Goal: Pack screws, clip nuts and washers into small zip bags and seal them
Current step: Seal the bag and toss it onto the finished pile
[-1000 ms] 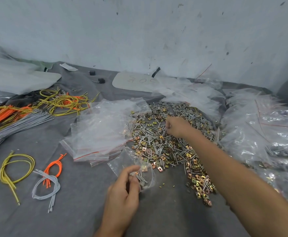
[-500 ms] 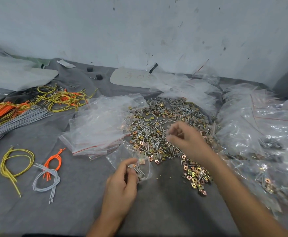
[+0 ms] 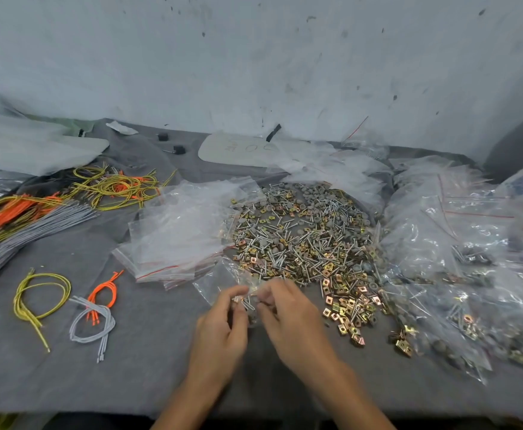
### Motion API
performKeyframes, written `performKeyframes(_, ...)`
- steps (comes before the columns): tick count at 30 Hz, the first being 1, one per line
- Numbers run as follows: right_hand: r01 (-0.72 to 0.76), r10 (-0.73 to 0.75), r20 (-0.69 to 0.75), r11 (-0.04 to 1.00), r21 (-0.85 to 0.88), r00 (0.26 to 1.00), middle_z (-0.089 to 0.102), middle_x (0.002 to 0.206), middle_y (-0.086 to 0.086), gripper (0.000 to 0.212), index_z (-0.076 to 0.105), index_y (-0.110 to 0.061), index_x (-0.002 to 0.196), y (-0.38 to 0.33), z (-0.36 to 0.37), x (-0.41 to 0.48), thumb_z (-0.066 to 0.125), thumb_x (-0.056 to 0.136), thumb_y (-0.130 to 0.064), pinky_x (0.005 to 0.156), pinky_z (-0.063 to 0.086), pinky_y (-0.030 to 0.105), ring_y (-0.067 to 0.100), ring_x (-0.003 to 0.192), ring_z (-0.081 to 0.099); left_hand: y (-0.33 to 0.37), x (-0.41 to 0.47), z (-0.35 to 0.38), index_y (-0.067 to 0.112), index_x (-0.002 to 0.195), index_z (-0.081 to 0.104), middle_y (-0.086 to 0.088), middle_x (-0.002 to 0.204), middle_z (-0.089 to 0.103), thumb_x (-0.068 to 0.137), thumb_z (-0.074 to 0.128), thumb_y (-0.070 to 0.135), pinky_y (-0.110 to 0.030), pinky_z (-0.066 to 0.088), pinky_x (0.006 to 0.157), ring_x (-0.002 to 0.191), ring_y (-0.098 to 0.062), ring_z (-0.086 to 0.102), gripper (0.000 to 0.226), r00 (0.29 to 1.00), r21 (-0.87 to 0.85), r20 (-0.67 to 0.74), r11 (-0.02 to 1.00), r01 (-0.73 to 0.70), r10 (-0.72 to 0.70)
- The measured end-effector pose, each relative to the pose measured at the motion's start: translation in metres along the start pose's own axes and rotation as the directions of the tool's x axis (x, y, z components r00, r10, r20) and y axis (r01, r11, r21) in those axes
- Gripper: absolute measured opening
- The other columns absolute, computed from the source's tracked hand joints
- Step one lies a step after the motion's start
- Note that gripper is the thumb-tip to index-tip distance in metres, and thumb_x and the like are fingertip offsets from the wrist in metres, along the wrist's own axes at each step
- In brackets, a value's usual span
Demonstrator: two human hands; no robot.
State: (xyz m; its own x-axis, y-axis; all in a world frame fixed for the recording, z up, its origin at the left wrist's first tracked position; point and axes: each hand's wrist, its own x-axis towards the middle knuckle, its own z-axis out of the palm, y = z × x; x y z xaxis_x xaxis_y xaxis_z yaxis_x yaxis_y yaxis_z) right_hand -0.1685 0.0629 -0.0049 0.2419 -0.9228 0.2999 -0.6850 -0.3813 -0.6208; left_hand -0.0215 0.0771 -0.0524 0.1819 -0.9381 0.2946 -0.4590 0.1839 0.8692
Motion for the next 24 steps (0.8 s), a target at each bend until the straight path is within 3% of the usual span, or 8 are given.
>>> performKeyframes(4, 0.020, -0.024, -0.043, 0.996, -0.089, 0.999, 0.058, 0.102, -0.011, 0.008, 0.060, -0.028, 0.104, 0.000, 0.009, 0.000, 0.061, 0.097, -0.025, 0.080, 0.047, 0.033, 0.013, 0.095, 0.056, 0.002, 0.001, 0.001, 0.043, 0.113, 0.060, 0.026, 0.084, 0.069, 0.093, 0.049, 0.028, -0.003, 0.043, 0.063, 0.074, 0.007, 0.067, 0.027, 1.000, -0.004, 0.001, 1.000, -0.005, 0.005)
performKeyframes(8, 0.023, -0.027, -0.098, 0.999, -0.047, 0.995, 0.063, 0.095, -0.015, 0.013, 0.061, -0.030, 0.100, 0.002, 0.012, -0.002, 0.065, 0.094, -0.019, 0.074, 0.046, 0.029, 0.008, 0.087, 0.057, 0.002, 0.000, -0.001, 0.047, 0.112, 0.059, 0.026, 0.083, 0.068, 0.092, 0.049, 0.032, -0.008, 0.045, 0.063, 0.073, 0.004, 0.067, 0.027, 1.000, 0.008, -0.010, 1.000, -0.022, 0.022)
performKeyframes(12, 0.030, -0.021, -0.176, 0.999, 0.044, 0.984, 0.059, 0.097, -0.019, 0.015, 0.060, -0.032, 0.105, 0.009, 0.007, -0.002, 0.067, 0.094, -0.025, 0.074, 0.046, 0.021, 0.001, 0.084, 0.056, 0.004, 0.000, -0.001, 0.046, 0.115, 0.056, 0.015, 0.070, 0.065, 0.091, 0.048, 0.033, -0.014, 0.043, 0.057, 0.061, -0.005, 0.061, 0.028, 0.999, 0.015, -0.008, 0.999, -0.031, 0.031)
performKeyframes(15, -0.079, 0.083, -0.026, 0.991, 0.106, 0.996, 0.061, 0.098, -0.018, 0.039, 0.055, -0.039, 0.128, 0.016, 0.004, 0.004, 0.068, 0.093, -0.030, 0.077, 0.048, 0.021, 0.002, 0.084, 0.060, 0.008, -0.002, -0.001, 0.047, 0.118, 0.053, 0.017, 0.070, 0.062, 0.091, 0.050, 0.034, -0.017, 0.044, 0.058, 0.059, -0.004, 0.058, 0.030, 0.999, 0.038, 0.009, 0.998, -0.043, 0.042)
performKeyframes(17, -0.134, 0.127, 0.054, 0.980, 0.147, 0.990, 0.064, 0.077, -0.018, 0.041, 0.052, -0.045, 0.129, 0.016, 0.006, 0.008, 0.065, 0.094, -0.026, 0.069, 0.047, 0.021, 0.001, 0.071, 0.060, 0.011, -0.004, -0.003, 0.048, 0.120, 0.050, 0.018, 0.073, 0.063, 0.090, 0.051, 0.034, -0.030, 0.050, 0.062, 0.062, -0.005, 0.059, 0.033, 0.997, 0.073, 0.053, 0.996, -0.055, 0.051)
performKeyframes(19, -0.170, 0.166, 0.036, 0.973, 0.159, 0.985, 0.066, 0.071, -0.013, 0.040, 0.057, -0.045, 0.125, 0.017, 0.008, 0.009, 0.060, 0.095, -0.018, 0.069, 0.049, 0.028, 0.005, 0.066, 0.059, 0.015, -0.007, -0.006, 0.053, 0.121, 0.046, 0.016, 0.076, 0.061, 0.087, 0.054, 0.037, -0.036, 0.052, 0.063, 0.062, -0.005, 0.058, 0.038, 0.993, 0.115, 0.097, 0.991, -0.074, 0.063)
performKeyframes(21, -0.200, 0.199, 0.024, 0.965, 0.167, 0.980, 0.067, 0.072, -0.004, 0.042, 0.060, -0.044, 0.125, 0.021, 0.009, 0.009, 0.056, 0.095, -0.015, 0.070, 0.051, 0.036, 0.012, 0.066, 0.059, 0.017, -0.015, -0.009, 0.055, 0.121, 0.044, 0.017, 0.080, 0.060, 0.083, 0.060, 0.047, -0.031, 0.053, 0.066, 0.067, -0.002, 0.059, 0.042, 0.990, 0.152, 0.124, 0.984, -0.091, 0.072)
performKeyframes(24, -0.230, 0.228, 0.035, 0.947, 0.223, 0.973, 0.064, 0.065, -0.012, 0.041, 0.057, -0.051, 0.122, 0.023, 0.005, 0.009, 0.053, 0.095, -0.021, 0.056, 0.044, 0.024, 0.006, 0.054, 0.053, 0.010, -0.027, -0.017, 0.041, 0.113, 0.056, 0.020, 0.095, 0.060, 0.078, 0.069, 0.051, -0.024, 0.051, 0.078, 0.089, 0.001, 0.059, 0.039, 0.981, 0.255, 0.145, 0.954, -0.159, 0.125)
